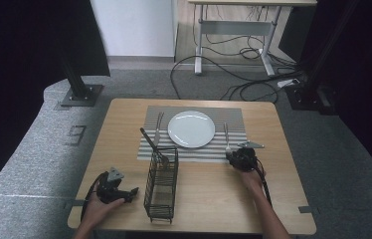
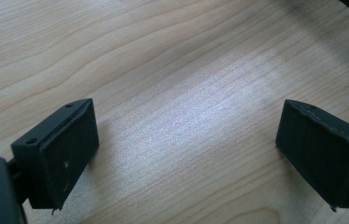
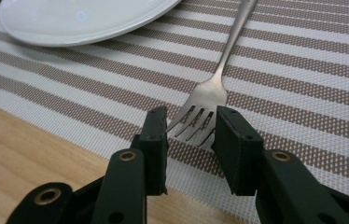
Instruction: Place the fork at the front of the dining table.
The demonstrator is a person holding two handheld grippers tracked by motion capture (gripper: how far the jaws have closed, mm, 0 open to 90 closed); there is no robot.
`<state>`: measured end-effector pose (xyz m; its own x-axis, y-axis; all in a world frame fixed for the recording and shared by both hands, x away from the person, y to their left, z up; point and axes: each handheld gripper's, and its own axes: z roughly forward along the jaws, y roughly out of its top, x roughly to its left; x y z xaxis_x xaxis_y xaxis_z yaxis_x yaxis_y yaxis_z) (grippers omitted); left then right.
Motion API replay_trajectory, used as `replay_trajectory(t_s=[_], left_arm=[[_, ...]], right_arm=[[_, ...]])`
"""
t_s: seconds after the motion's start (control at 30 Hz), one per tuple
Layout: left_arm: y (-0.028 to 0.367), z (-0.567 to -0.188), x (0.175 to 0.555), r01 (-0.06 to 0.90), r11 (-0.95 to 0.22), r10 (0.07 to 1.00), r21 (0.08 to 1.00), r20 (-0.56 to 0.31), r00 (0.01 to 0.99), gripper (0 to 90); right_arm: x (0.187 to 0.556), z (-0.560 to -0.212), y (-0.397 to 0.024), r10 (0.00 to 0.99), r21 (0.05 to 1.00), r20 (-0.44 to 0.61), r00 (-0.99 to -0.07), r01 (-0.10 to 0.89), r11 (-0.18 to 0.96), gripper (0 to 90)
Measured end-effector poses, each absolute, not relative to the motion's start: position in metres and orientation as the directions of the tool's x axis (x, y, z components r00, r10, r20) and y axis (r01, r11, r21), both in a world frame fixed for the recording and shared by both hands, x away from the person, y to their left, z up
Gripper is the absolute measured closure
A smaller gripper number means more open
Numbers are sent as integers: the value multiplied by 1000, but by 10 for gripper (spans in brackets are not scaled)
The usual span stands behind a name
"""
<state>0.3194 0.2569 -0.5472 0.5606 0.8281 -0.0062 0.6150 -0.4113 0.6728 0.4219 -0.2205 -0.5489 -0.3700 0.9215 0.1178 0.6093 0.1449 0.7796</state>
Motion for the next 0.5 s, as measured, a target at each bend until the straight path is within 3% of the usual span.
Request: replay_trajectory(t_s=[0.5], left_arm=[[257,-547,319,615,-411,828,673,-6,560,55]], right_arm=[[434,-551,-217,931,784,125,-342,610,119,632]])
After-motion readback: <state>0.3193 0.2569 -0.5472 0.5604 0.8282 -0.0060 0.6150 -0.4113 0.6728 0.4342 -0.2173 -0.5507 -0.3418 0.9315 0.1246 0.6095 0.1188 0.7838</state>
